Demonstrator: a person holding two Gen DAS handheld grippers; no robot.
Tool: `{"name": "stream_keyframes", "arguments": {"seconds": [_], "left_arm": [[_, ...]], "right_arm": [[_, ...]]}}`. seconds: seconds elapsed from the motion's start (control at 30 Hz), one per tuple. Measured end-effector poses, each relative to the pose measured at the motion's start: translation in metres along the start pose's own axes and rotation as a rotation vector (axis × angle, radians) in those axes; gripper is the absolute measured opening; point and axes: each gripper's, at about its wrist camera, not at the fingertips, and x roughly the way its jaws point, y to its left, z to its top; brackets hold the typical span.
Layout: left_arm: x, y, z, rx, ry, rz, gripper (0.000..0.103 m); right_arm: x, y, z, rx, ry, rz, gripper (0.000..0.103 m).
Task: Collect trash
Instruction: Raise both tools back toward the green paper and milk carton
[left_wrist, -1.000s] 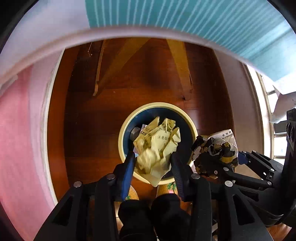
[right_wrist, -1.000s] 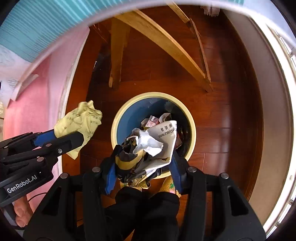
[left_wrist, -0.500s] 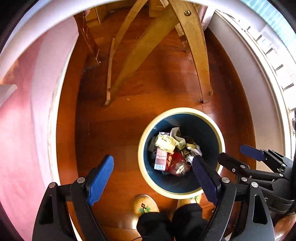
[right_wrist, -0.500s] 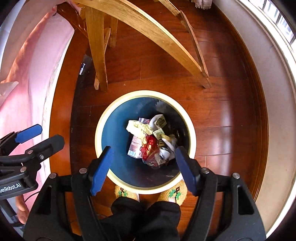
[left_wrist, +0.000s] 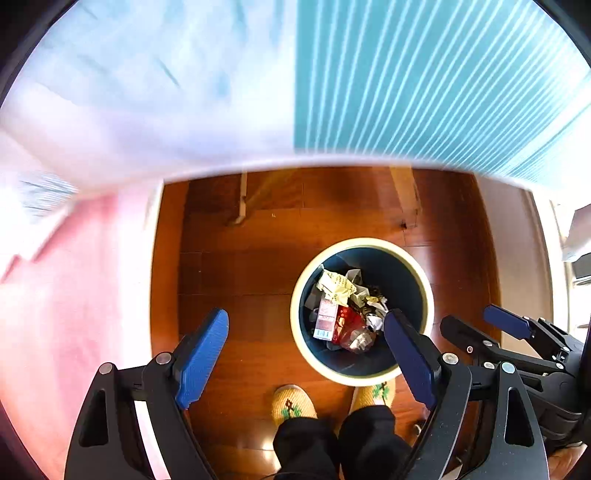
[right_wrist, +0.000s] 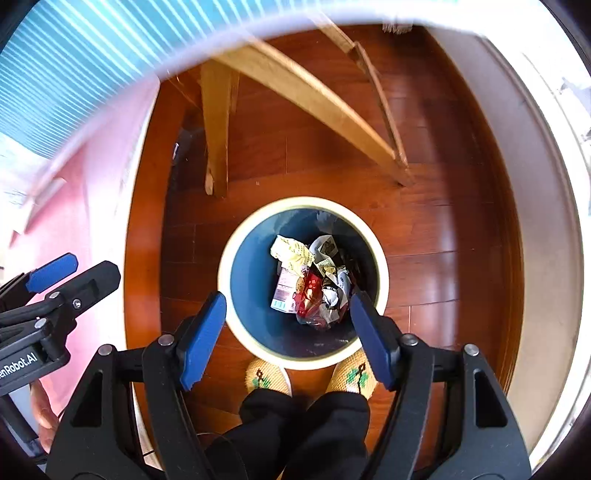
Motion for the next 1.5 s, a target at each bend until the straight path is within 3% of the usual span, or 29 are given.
{"name": "stream_keyframes", "arguments": {"seconds": [0.23, 0.47, 0.77, 0.93, 1.23, 1.37, 1.5], "left_arm": [[-0.122, 0.006, 0.017, 0.009, -0.091, -0.021, 0.088], [-0.254, 0.013, 0.044, 0.044, -0.261, -0.042, 0.088], [-0.378, 0.017, 0.091, 0.07, -0.456, -0.061, 0.088], [-0.418, 0.022, 0.12, 0.048, -0.515, -0.076, 0.086], [-0.442, 0.017, 0.194, 0.031, -0.532, -0.099, 0.083], [-0.437, 0.012, 0.242, 0.009, -0.513, -0.106, 0.083], [-0.422, 0.005, 0.299, -0.036, -0.507, -0.058, 0.083]], "right_arm": [[-0.113, 0.027, 0.005, 0.03, -0.078, 0.02, 0.067], [-0.24, 0.061, 0.021, 0.015, -0.254, 0.07, 0.067], [-0.36, 0.107, 0.06, -0.046, -0.447, 0.092, 0.067], [-0.411, 0.132, 0.092, -0.107, -0.553, 0.067, 0.067], [-0.474, 0.165, 0.171, -0.21, -0.67, 0.006, 0.067], [-0.483, 0.173, 0.226, -0.278, -0.675, -0.014, 0.067], [-0.472, 0.174, 0.298, -0.352, -0.655, -0.02, 0.067]]}}
